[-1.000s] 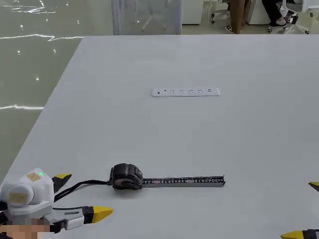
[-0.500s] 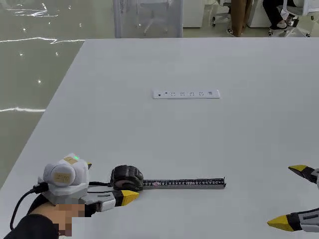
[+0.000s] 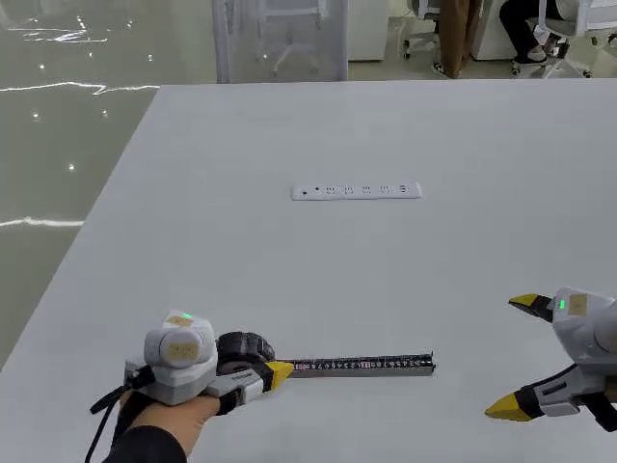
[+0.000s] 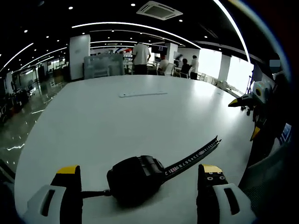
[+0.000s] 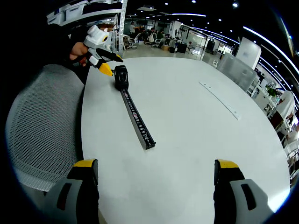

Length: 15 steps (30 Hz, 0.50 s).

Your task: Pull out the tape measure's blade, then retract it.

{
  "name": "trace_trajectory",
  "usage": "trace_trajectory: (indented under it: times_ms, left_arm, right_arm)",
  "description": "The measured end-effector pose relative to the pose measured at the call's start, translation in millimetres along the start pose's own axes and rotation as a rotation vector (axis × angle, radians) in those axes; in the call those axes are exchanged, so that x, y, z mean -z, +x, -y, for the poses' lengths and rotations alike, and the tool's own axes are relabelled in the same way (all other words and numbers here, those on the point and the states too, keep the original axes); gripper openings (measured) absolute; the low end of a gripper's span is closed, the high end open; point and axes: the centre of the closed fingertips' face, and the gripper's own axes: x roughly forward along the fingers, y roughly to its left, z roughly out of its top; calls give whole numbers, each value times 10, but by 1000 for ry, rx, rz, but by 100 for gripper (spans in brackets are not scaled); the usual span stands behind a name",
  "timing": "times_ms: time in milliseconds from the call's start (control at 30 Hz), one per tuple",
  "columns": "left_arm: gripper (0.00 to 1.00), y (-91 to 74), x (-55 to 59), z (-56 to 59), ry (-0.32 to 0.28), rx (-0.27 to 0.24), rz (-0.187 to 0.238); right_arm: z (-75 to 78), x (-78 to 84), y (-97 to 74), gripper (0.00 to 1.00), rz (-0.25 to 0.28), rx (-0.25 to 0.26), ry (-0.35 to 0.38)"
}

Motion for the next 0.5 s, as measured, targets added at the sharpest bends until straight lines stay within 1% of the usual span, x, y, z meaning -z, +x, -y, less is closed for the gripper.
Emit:
trace_trajectory:
  times_ms: [67, 100, 133, 200, 267, 333, 367, 400, 433, 467, 500]
  left_arm:
    - [100, 20, 25, -19, -17, -30, 20]
    - [100, 32, 49, -20, -16, -36, 19]
    - [100, 46, 71, -34, -22, -53, 19]
    - [100, 66, 87, -40, -27, -67, 27]
    - [100, 95, 117, -22, -32, -71, 23]
    - [100, 103, 134, 40, -26, -63, 17]
    - [100, 101, 140, 52, -26, -63, 16]
    - [100, 89, 131, 59, -31, -65, 23]
    - [100, 88, 109, 62, -41, -65, 40]
    - [100, 94, 100, 61, -46, -69, 53]
    - [100, 100, 109, 61, -45, -68, 54]
  right_arm:
    - [25, -31, 56, 100, -3, -13, -15]
    - [36, -39, 79, 100, -6, -17, -20]
    - [55, -45, 112, 100, -10, -22, -25]
    - [61, -76, 144, 100, -14, -30, -33]
    - [78, -102, 188, 100, -13, -42, -38]
    - [79, -98, 248, 98, -25, -58, -50]
    - [77, -100, 266, 98, -29, -62, -54]
    - [98, -86, 311, 97, -30, -68, -56]
    - [100, -87, 333, 96, -29, -73, -57]
    - [78, -105, 363, 95, -30, -85, -64]
    - [67, -108, 386, 94, -33, -94, -72]
